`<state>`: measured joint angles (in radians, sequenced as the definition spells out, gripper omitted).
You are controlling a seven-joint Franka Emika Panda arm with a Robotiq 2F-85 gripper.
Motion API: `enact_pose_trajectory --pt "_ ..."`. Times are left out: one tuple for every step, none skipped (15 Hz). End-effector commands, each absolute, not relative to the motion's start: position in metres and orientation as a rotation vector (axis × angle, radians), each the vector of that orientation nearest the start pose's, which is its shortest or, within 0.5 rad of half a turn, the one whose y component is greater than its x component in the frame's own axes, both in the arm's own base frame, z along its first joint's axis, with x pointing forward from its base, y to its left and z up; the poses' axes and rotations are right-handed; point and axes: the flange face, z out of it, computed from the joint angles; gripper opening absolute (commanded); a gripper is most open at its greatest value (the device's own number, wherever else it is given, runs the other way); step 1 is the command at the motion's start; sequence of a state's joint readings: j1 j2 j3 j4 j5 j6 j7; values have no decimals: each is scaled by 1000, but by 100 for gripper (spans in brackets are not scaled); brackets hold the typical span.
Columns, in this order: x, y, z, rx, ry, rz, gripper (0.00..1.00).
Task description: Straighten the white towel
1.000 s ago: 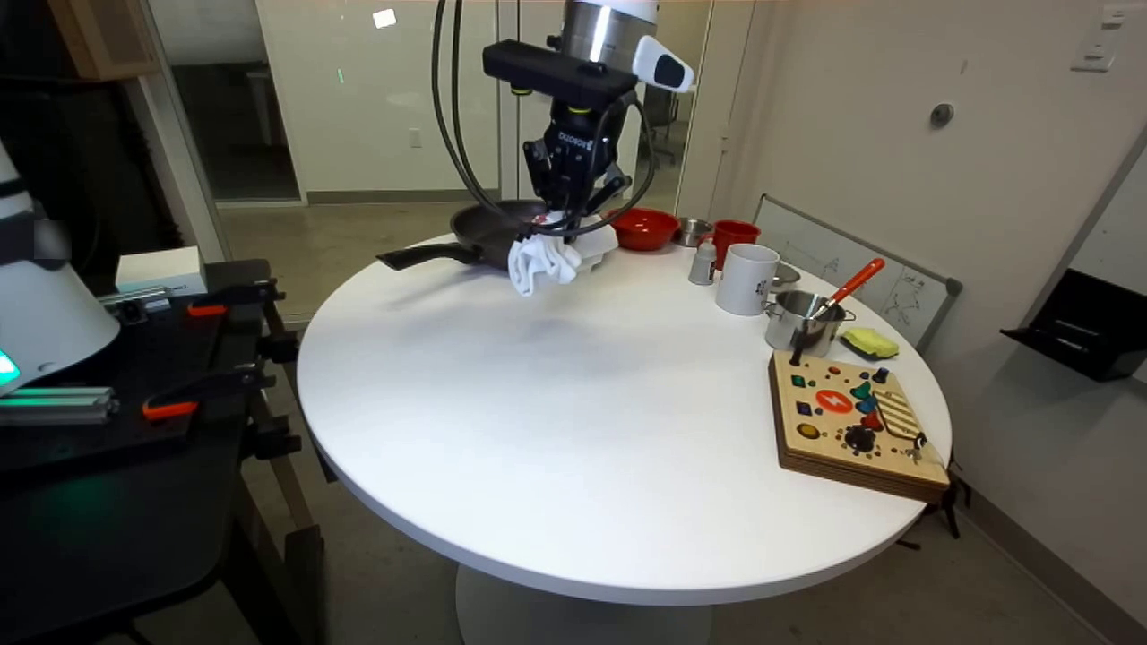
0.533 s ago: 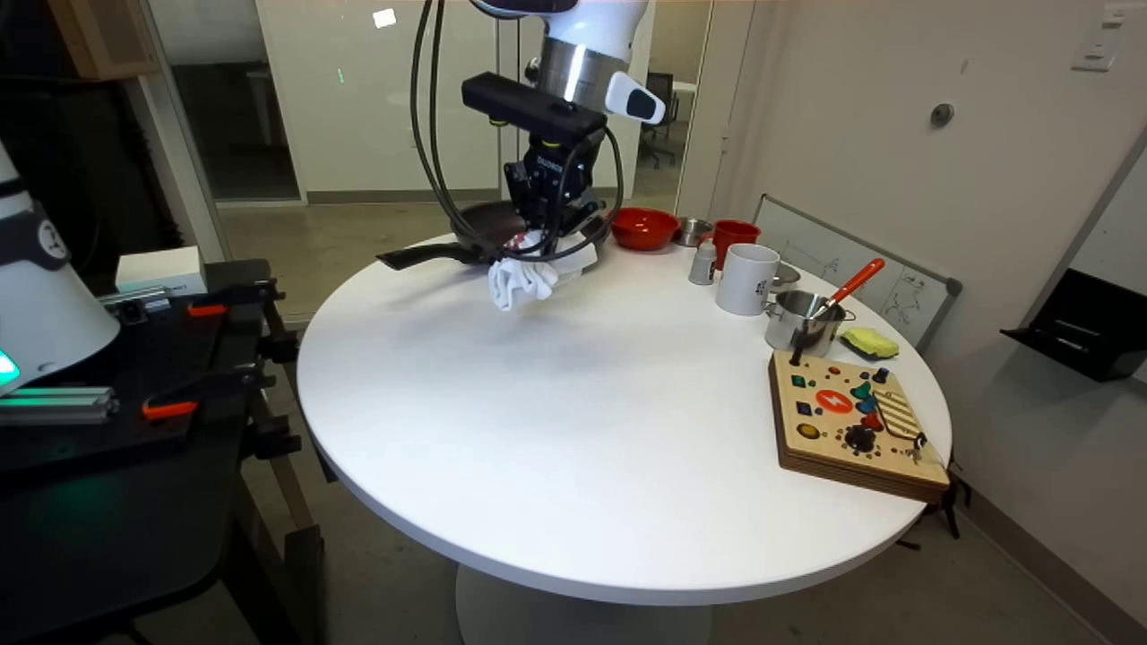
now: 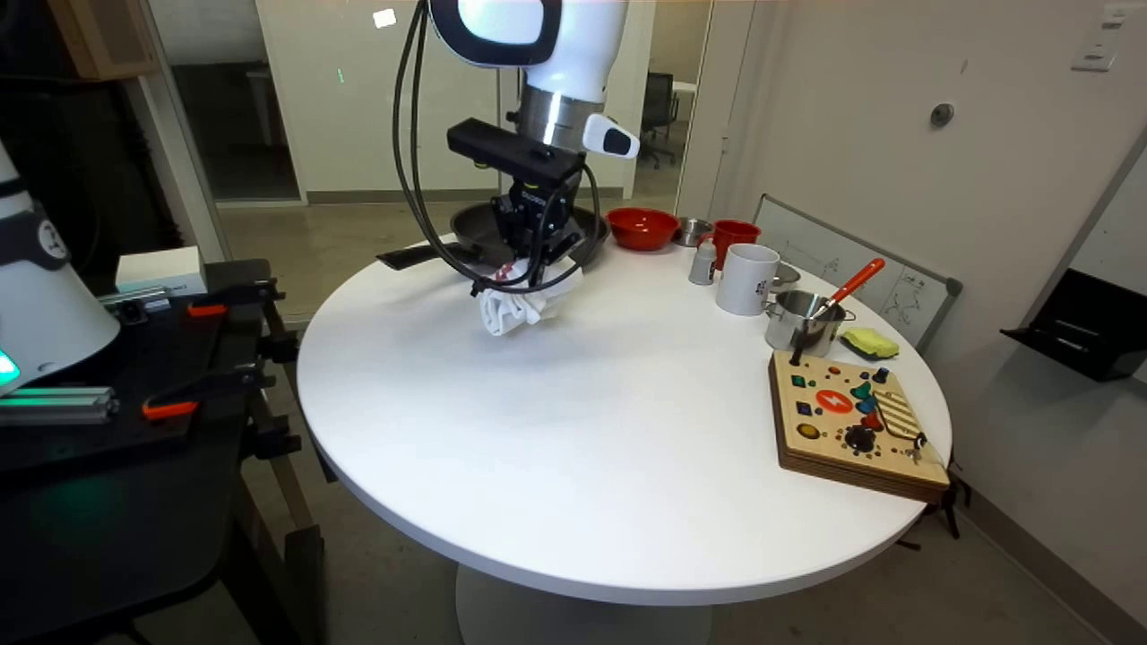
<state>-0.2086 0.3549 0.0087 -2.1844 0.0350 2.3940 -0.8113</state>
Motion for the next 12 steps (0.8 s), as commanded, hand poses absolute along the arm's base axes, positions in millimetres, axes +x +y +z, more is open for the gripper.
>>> enact_pose_trajectory --pt "531 -100 196 -2933 -884 172 8" --pt "531 -99 193 -2937 -883 173 40" --pt "531 -99 190 -2941 -883 172 41" --pt "531 -99 187 -2941 -885 171 46" --pt "531 -98 185 -2945 -885 165 55" --pt "531 -99 184 -2945 -888 160 17" --pt "532 -99 183 -2949 -887 156 65" --pt "532 -100 183 -2952 -884 151 66" --pt "533 -100 183 -2948 -889 142 21" --pt "533 -100 182 -2947 -893 142 25" --pt "534 -100 181 -2941 -893 147 23" --pt "534 -101 180 -2943 -888 150 16"
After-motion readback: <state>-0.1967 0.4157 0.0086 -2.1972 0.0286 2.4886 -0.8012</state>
